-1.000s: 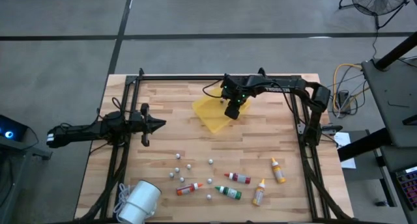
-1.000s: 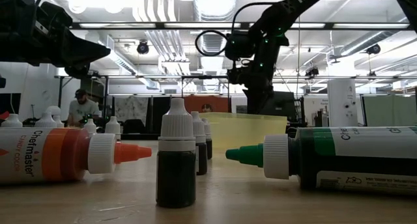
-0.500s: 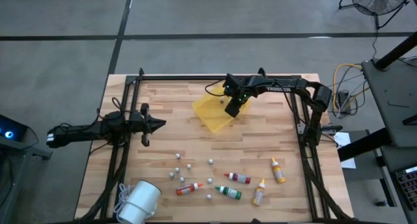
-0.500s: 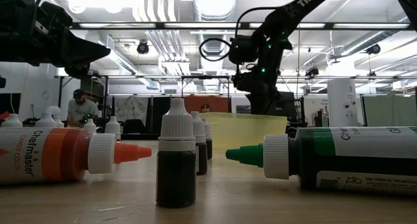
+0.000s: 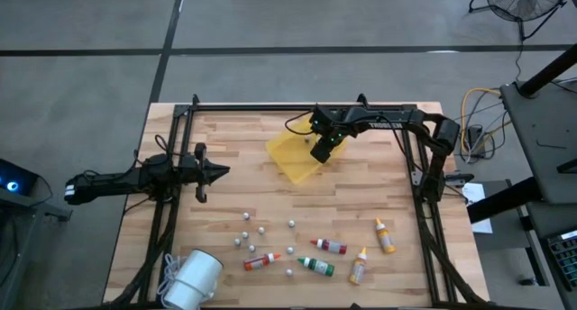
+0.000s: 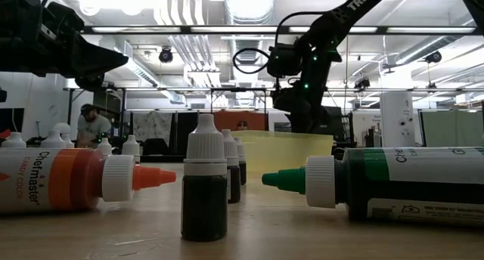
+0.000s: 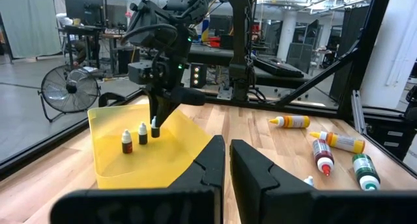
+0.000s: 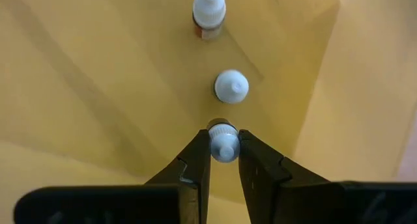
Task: Pick & Place food coloring
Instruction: Put the small black food coloring bottle into the yellow bin
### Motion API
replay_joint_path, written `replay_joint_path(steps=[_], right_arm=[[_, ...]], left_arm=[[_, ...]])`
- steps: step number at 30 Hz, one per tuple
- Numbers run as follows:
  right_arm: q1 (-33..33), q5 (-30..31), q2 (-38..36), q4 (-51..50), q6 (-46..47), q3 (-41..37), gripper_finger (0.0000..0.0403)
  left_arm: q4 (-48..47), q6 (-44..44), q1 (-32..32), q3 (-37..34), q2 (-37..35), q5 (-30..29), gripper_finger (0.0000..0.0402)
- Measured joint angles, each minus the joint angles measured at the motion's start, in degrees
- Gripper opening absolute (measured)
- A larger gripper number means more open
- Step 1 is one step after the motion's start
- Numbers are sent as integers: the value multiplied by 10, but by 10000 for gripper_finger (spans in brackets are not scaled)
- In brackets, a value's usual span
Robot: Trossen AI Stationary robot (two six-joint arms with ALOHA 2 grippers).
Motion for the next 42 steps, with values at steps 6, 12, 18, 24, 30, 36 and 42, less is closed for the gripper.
replay_joint_path(steps=[6,12,18,24,30,36,42], right_arm=[[0,-1,0,9,6,-6,54],[0,-3,0,18,6,-8,54],[0,-3,0,18,6,-8,54],[0,-2,0,18,7,-11,57],[0,-2,0,18,8,-12,86],[0,-2,0,19,8,-12,108],[0,-2,-3,19,8,-12,117]], left_arm=[[0,0,0,0,0,0,0],[0,0,0,0,0,0,0],[0,0,0,0,0,0,0],[0,0,0,0,0,0,0],[0,0,0,0,0,0,0],[0,0,0,0,0,0,0],[0,0,0,0,0,0,0]])
